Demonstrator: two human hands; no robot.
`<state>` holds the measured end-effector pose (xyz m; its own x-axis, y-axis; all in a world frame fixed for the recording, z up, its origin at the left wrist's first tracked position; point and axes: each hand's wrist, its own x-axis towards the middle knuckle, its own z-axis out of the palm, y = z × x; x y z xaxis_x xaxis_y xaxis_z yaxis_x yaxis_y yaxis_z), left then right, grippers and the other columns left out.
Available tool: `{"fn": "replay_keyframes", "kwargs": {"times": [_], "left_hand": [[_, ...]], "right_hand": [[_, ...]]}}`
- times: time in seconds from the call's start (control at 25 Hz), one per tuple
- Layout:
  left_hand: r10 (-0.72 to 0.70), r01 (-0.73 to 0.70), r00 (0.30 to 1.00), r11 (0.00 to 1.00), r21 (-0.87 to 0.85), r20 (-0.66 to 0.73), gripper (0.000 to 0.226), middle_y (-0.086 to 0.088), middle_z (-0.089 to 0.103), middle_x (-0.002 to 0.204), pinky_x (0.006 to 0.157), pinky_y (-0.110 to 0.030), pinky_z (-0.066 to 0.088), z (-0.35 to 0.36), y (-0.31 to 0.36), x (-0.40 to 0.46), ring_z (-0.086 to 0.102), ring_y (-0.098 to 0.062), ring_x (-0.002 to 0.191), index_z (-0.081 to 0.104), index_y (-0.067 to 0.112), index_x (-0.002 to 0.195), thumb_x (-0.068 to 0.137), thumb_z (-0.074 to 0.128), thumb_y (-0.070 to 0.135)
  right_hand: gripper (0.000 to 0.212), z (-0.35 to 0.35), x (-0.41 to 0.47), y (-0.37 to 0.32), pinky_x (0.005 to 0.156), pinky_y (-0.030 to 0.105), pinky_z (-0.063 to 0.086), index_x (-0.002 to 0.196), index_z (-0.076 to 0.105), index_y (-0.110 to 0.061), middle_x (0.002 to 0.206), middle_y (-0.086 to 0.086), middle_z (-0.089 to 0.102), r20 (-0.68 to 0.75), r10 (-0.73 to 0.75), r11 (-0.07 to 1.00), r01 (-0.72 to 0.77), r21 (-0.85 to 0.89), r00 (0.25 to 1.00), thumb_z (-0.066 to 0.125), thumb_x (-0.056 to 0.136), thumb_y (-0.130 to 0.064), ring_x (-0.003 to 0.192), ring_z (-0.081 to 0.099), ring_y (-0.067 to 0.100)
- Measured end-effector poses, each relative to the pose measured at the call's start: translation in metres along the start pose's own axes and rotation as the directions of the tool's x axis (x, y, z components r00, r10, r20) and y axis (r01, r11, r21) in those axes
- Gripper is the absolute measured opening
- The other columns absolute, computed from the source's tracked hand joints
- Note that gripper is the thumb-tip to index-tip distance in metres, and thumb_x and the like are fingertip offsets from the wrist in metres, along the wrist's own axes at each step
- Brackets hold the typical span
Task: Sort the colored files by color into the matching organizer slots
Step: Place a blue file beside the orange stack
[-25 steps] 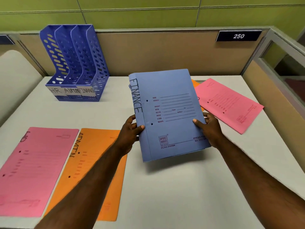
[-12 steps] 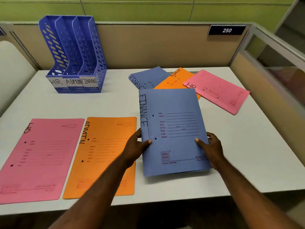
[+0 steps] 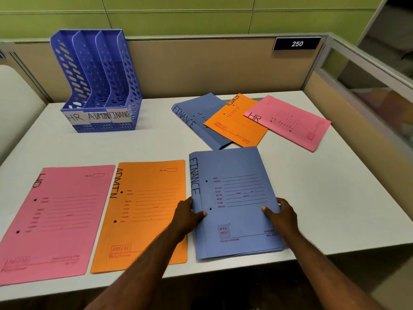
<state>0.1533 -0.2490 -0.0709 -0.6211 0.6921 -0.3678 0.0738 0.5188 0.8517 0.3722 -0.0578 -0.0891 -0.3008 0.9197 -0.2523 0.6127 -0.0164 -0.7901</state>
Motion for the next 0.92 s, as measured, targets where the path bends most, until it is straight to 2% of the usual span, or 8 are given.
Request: {"fn": "replay_keyframes", "kwargs": {"times": [0.08,0.24,0.32,0.48,0.6,0.76,0.92], "left_hand": [[-0.029,0.030,0.999,0.999,0.035,-0.034,0.046,-0.011,0.061,0.123,0.069,-0.019,0.050,0.002,-0.001,0.004,0.058,-0.017,0.096,0.054,0.007,0.122,0.081,0.074,0.015],[-0.108,0.122,0.991,0.973,0.197,-0.079,0.056,-0.016,0.053,0.128,0.092,-0.038,0.053,0.007,0.002,0.012,0.055,-0.029,0.114,0.051,0.001,0.121,0.076,0.079,0.019],[-0.138,0.157,0.986,0.956,0.248,-0.094,0.062,-0.016,0.050,0.128,0.094,-0.041,0.052,0.009,0.003,0.013,0.054,-0.030,0.115,0.050,0.002,0.121,0.072,0.081,0.025],[-0.155,0.180,0.981,0.953,0.242,-0.120,0.073,-0.015,0.047,0.129,0.095,-0.044,0.051,0.007,0.008,0.015,0.052,-0.030,0.116,0.047,0.004,0.124,0.069,0.083,0.037],[-0.078,0.121,0.983,0.958,0.261,-0.168,0.076,-0.016,0.043,0.132,0.100,-0.044,0.047,0.003,0.017,0.021,0.048,-0.032,0.119,0.045,0.007,0.129,0.071,0.081,0.040],[0.096,-0.044,0.973,0.970,0.238,-0.211,0.074,-0.016,0.045,0.134,0.103,-0.036,0.038,-0.002,0.039,0.037,0.044,-0.030,0.125,0.044,0.011,0.137,0.075,0.079,0.034],[0.190,-0.143,0.959,0.965,0.219,-0.211,0.075,-0.015,0.044,0.137,0.107,-0.046,0.039,0.006,0.079,0.065,0.045,-0.030,0.126,0.042,0.008,0.140,0.078,0.078,0.029]], "right_hand": [[0.049,0.003,-0.001,-0.003,0.085,0.035,0.050,0.124,0.054,-0.008,0.118,0.013,0.065,0.006,0.017,1.000,-0.017,-0.021,1.000,0.073,0.082,-0.024,0.100,0.062,0.030],[0.047,0.010,-0.004,-0.007,0.092,0.039,0.049,0.121,0.056,-0.004,0.119,0.018,0.060,-0.002,0.013,0.993,-0.013,-0.117,1.000,0.072,0.082,-0.024,0.106,0.058,0.034],[0.048,0.012,-0.004,-0.009,0.094,0.040,0.047,0.119,0.058,-0.003,0.119,0.020,0.052,-0.029,0.021,0.977,-0.027,-0.213,0.999,0.073,0.081,-0.028,0.108,0.054,0.035],[0.056,0.014,-0.007,-0.011,0.094,0.043,0.046,0.119,0.057,-0.003,0.124,0.017,0.047,-0.067,0.038,0.944,-0.058,-0.326,0.997,0.077,0.075,-0.033,0.116,0.048,0.037],[0.064,0.010,-0.003,-0.013,0.094,0.046,0.042,0.126,0.054,-0.006,0.130,0.013,0.044,-0.092,0.054,0.934,-0.083,-0.347,0.994,0.076,0.075,-0.038,0.121,0.045,0.035],[0.067,-0.005,0.021,-0.022,0.099,0.047,0.037,0.133,0.049,-0.011,0.136,0.011,0.042,-0.116,0.003,0.945,-0.041,-0.325,0.993,0.075,0.078,-0.038,0.126,0.040,0.033],[0.060,-0.032,0.070,-0.041,0.098,0.045,0.037,0.132,0.050,-0.013,0.135,0.010,0.041,-0.133,-0.060,0.953,0.017,-0.303,0.989,0.073,0.080,-0.034,0.125,0.040,0.032]]}}
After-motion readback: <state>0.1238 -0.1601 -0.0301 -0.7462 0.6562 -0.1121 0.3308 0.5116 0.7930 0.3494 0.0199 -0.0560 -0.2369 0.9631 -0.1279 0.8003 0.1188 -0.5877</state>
